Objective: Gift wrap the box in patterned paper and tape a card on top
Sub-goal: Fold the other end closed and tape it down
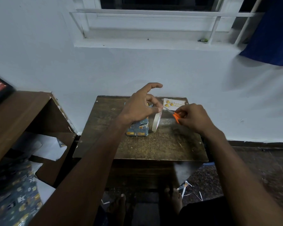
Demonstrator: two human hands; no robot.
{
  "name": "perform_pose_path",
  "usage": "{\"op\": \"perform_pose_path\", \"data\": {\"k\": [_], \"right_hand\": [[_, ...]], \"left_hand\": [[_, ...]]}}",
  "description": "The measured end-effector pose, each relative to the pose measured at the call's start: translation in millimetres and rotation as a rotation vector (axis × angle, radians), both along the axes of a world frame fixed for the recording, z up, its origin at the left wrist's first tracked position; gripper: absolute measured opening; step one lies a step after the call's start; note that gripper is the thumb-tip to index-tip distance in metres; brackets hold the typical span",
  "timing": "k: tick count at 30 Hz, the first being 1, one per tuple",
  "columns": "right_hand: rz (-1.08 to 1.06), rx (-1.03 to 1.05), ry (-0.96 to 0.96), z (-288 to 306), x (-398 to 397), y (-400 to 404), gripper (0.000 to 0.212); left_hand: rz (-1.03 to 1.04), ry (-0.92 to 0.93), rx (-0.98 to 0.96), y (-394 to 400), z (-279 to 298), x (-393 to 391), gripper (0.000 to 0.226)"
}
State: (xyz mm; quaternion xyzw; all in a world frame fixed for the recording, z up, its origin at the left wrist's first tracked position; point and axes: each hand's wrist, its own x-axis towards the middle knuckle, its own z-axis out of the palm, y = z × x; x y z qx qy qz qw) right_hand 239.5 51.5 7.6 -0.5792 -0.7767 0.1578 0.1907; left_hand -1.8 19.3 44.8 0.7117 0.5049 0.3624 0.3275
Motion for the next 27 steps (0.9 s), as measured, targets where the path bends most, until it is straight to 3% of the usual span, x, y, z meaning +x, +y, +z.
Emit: {"op": "perform_pose_path", "data": {"k": [2, 6, 10, 12, 14, 17, 22, 27], "right_hand": [[-0.017, -0.039, -0.135, -12.7, -10.6, 0.8, 0.02], [-0.011, -0.074, -0.323, -21.5, -25.0, 2.3, 0.021], [-0.039, -0.02, -0.363, -15.3, -27.0, -2.2, 0.02], [-0.042, 0.057, -0.157, -13.1, -25.2, -4.4, 0.041], [0.094, 0.031, 0.194, -6.8, -25.5, -7.7, 0.061], [0.319, -0.086, 0.524, 1.9, -33.9, -15.6, 0.066], [0.247, -0.056, 0.58, -1.8, -36.4, -18.2, 0.023], [0.193, 0.006, 0.549, 4.4, -31.0, -18.9, 0.011]], "left_hand": [[-0.007, -0.025, 0.003, 0.2, -0.3, -0.5, 0.072], [-0.012, -0.075, -0.016, 0.3, -0.6, -1.4, 0.07], [-0.029, -0.074, -0.034, 1.5, 0.4, -2.6, 0.063], [-0.046, -0.088, -0.056, 2.3, 0.9, -3.2, 0.063], [-0.062, -0.1, -0.063, 3.0, 1.0, -3.6, 0.066], [-0.071, -0.125, -0.063, 2.9, 1.1, -4.9, 0.072], [0.045, -0.141, -0.002, 2.4, -0.9, -0.3, 0.07], [0.166, -0.176, 0.013, 2.4, -2.7, 9.0, 0.072]]}}
